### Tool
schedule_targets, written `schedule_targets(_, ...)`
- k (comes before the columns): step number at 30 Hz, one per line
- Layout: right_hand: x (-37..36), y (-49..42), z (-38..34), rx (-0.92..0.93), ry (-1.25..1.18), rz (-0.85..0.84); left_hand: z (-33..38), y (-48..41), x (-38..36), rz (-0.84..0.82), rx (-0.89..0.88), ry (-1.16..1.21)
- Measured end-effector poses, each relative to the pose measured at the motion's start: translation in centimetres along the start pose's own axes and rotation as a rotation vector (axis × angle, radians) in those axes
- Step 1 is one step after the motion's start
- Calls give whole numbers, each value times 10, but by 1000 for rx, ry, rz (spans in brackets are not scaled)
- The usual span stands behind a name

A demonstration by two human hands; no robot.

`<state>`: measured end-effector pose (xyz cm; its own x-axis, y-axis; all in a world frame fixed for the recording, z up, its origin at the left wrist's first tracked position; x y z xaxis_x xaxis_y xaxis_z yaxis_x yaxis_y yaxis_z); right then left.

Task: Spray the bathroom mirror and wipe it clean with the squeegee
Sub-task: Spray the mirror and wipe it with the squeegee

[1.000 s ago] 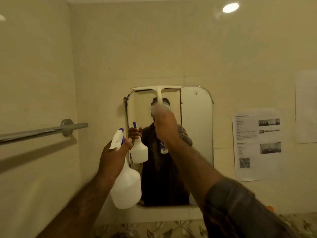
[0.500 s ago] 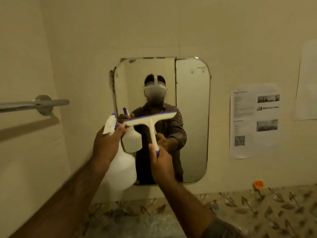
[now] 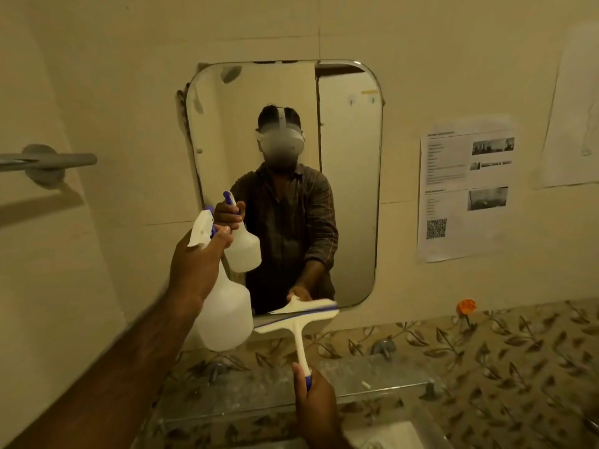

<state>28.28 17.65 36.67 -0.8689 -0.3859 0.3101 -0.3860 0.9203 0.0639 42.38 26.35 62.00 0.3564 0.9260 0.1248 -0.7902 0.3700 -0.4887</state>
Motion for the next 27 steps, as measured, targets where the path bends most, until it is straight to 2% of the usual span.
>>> schedule_targets(3,27,12,-39,66,-39,-18,0,6,-3,-19,-20,22)
schedule_targets(6,72,9,-137,345,-236,-64,12,3,-9,-17,-12,60)
schedule_targets(8,104,-2,-213,520,-388,-24,21,1,-15,-16,4,75)
schedule_targets(10,131,-17,-282,662,-425,36,29,0,-21,-5,15,73)
schedule_targets(12,148,-33,-330,739,-429,69,35,-2,-25,-6,12,90)
schedule_targets(14,158,-48,-355,733,-405,84,38,-6,-27,-4,4,113)
schedule_targets(17,164,-67,-357,702,-377,56,41,-9,-30,4,-7,122)
schedule_targets(20,158,-80,-329,689,-344,62,39,-11,-29,2,-37,113)
schedule_targets(24,136,-88,-249,601,-322,53,30,-14,-30,-16,-58,75)
schedule_targets(27,118,-88,-187,517,-192,112,23,-10,-38,-46,-24,66)
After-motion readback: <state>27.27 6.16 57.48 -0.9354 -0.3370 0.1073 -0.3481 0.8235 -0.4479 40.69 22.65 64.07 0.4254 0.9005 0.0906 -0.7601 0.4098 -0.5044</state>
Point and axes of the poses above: each hand's wrist, its own y-axis away from the middle knuckle, its own x-axis out of the back of the hand, z = x × y, the point moved 1 cm from there along -y, towards the middle knuckle, and after that the axes turned 5 degrees about -x, right-handed, at the moved point
